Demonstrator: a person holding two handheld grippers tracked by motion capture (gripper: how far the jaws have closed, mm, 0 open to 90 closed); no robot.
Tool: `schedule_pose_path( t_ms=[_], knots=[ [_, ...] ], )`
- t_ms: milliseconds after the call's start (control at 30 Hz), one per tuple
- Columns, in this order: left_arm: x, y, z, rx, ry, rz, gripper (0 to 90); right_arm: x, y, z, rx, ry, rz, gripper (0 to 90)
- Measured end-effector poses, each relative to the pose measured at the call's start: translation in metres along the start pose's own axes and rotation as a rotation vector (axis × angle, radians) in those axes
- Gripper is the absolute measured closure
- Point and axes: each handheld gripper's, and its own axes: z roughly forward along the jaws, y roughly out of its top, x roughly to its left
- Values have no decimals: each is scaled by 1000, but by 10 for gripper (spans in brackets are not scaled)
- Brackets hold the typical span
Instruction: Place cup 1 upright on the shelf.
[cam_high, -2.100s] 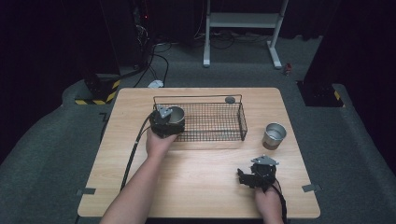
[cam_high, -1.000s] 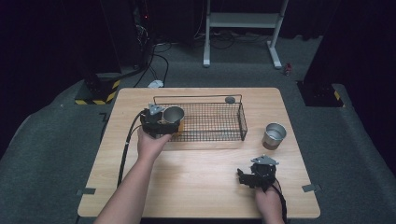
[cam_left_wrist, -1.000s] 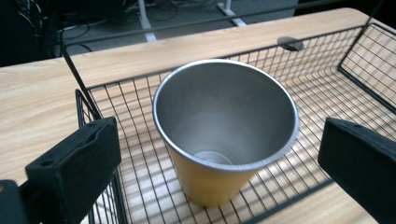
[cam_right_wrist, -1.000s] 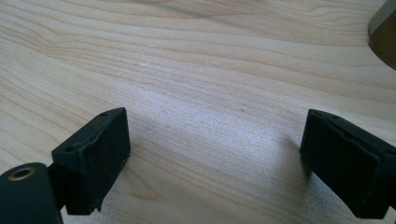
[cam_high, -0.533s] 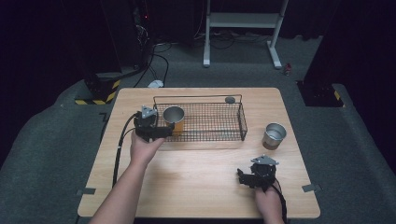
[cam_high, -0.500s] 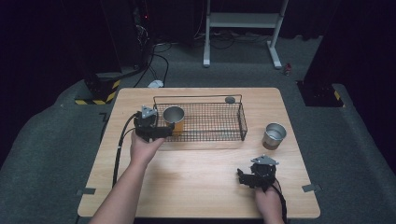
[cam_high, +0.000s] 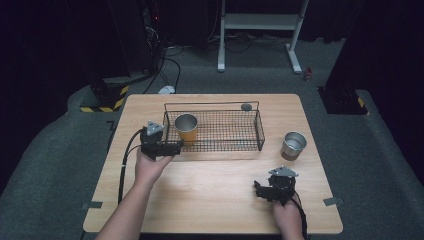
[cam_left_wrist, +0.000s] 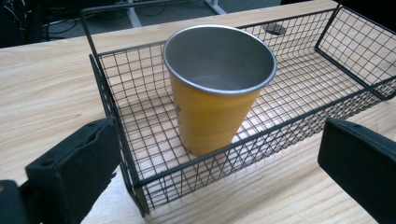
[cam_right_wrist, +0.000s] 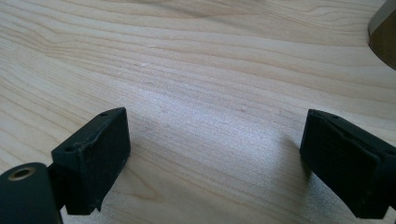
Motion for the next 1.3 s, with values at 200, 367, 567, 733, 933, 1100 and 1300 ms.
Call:
schedule_pose_path(
  t_ms=[200,367,567,733,933,1100,1300],
  knots=[
    [2,-11,-6,4,-6,-7,0,0,0,0,0,0,0,85],
    [3,-16,-12,-9,-9,-13,0,0,0,0,0,1,1,85],
    [5,-24,-20,-12,-24,-10,0,0,0,0,0,1,1,85],
    [6,-32,-29,-7,-35,-17,1,0,0,0,1,1,4,86],
    [8,-52,-37,28,-41,-7,2,0,0,0,-1,3,-3,86],
    [7,-76,-35,83,-63,-8,4,1,-1,-1,0,0,-3,96],
    [6,-100,-33,135,-79,-7,4,6,2,-6,-12,-9,-5,126]
  ],
)
